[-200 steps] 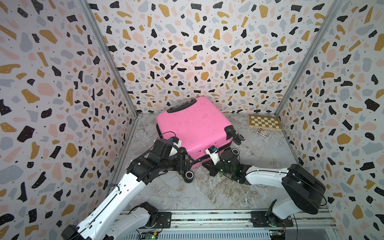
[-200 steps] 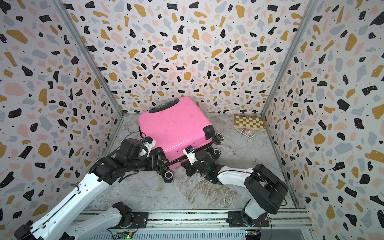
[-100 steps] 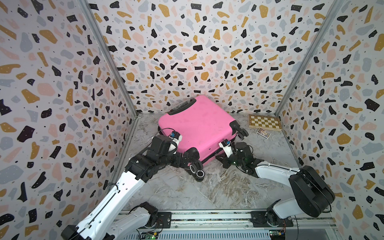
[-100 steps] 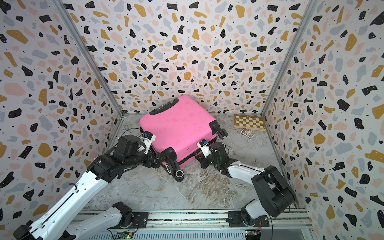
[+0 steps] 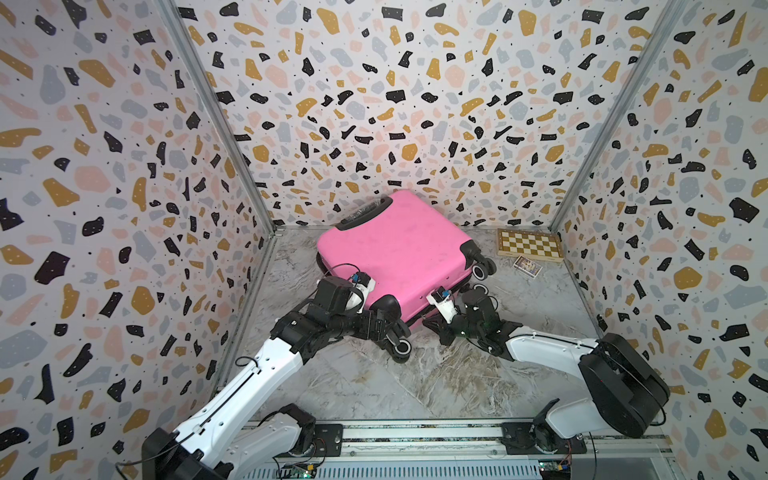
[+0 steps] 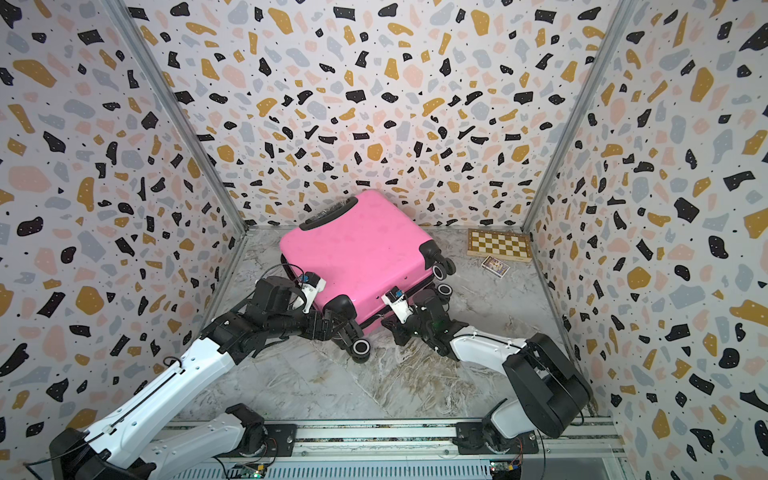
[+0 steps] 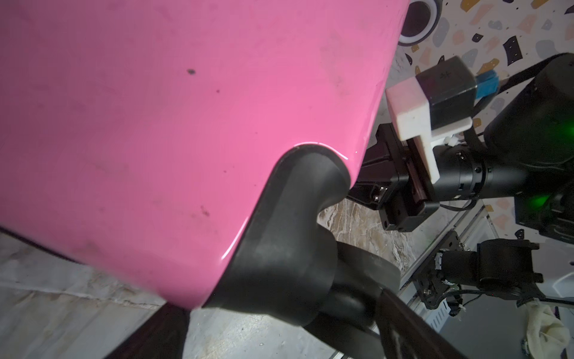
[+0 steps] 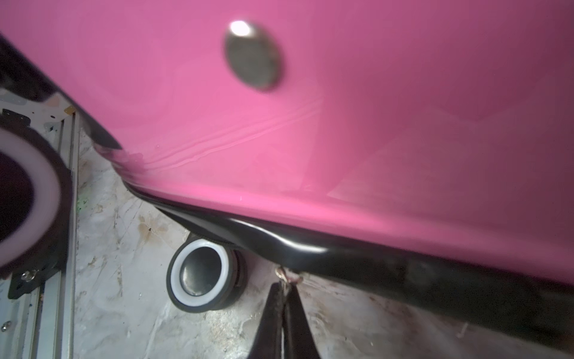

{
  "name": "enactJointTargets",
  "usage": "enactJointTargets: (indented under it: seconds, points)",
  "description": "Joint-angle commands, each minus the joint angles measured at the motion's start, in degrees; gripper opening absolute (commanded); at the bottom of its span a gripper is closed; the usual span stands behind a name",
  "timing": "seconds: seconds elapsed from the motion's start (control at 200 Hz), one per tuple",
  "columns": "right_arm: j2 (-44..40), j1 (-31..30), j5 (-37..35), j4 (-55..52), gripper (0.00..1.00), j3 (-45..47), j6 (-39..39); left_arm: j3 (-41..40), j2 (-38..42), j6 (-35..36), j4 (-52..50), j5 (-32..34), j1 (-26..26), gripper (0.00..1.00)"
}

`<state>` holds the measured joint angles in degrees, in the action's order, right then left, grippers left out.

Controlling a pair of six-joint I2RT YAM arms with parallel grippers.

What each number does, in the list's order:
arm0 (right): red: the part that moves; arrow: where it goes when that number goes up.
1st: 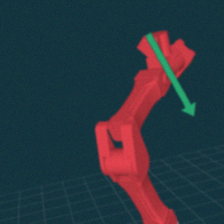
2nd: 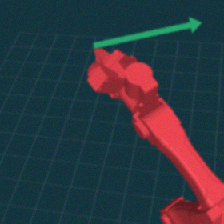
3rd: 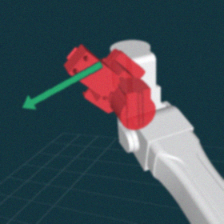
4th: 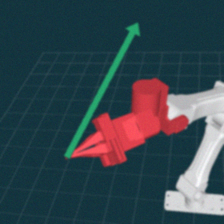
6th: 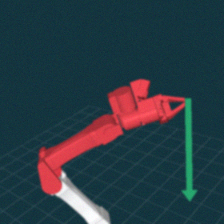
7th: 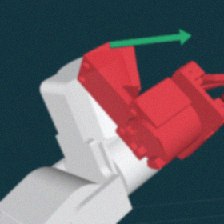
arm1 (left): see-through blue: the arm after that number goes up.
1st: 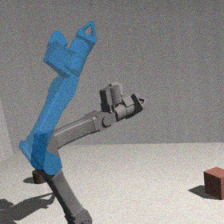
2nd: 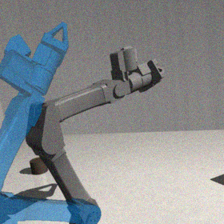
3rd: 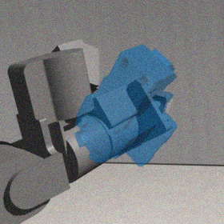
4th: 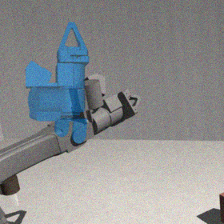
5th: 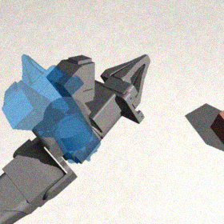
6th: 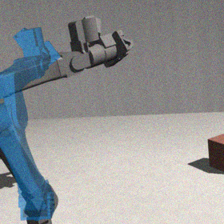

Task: Close the suitcase zippers
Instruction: Adjust the suitcase at the center of the board.

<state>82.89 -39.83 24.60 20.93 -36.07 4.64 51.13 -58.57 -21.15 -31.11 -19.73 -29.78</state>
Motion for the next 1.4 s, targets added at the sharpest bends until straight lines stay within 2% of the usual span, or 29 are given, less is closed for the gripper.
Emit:
enactJointTargets:
  seconds: [0.0,0.265,0.511,0.796,0.901,1.052,1.107,1.197,1.397]
  points:
    - [-2.9,-3.9,4.9,0.5,0.00,0.2,-2.7,-1.5,-2.1,-1.4,14.0,-2.7,-0.7,0.89]
    - [-2.8,-9.1,6.5,1.8,0.00,-1.1,-3.4,-2.5,-3.1,-4.2,19.2,-4.3,-1.2,0.87]
    - [-3.1,-12.4,11.7,3.5,0.00,-1.6,-3.1,-2.7,-5.4,-4.7,20.3,-5.3,-1.7,0.87]
    - [-3.1,-13.1,10.3,3.9,0.00,-1.7,-2.8,-1.6,-6.0,-3.8,19.7,-4.8,-2.3,0.88]
    - [-3.6,-12.7,4.8,2.9,0.00,-2.0,-1.8,1.0,-4.6,-1.4,13.9,-0.9,-2.3,0.90]
    - [-3.4,-8.4,-1.1,1.3,0.00,-1.4,3.2,7.9,-1.9,3.7,0.8,13.8,-1.9,1.00]
    - [-3.7,-6.9,-2.6,1.1,0.00,-0.5,4.2,11.2,-2.3,5.4,-3.6,17.0,-0.2,1.00]
    - [-4.7,-4.5,-4.7,1.5,0.00,1.6,5.6,15.7,-4.0,7.5,-8.4,16.6,5.0,1.00]
    - [-8.8,0.2,-5.1,1.4,0.00,5.7,6.3,22.1,-8.7,11.7,-9.3,15.8,14.8,1.00]
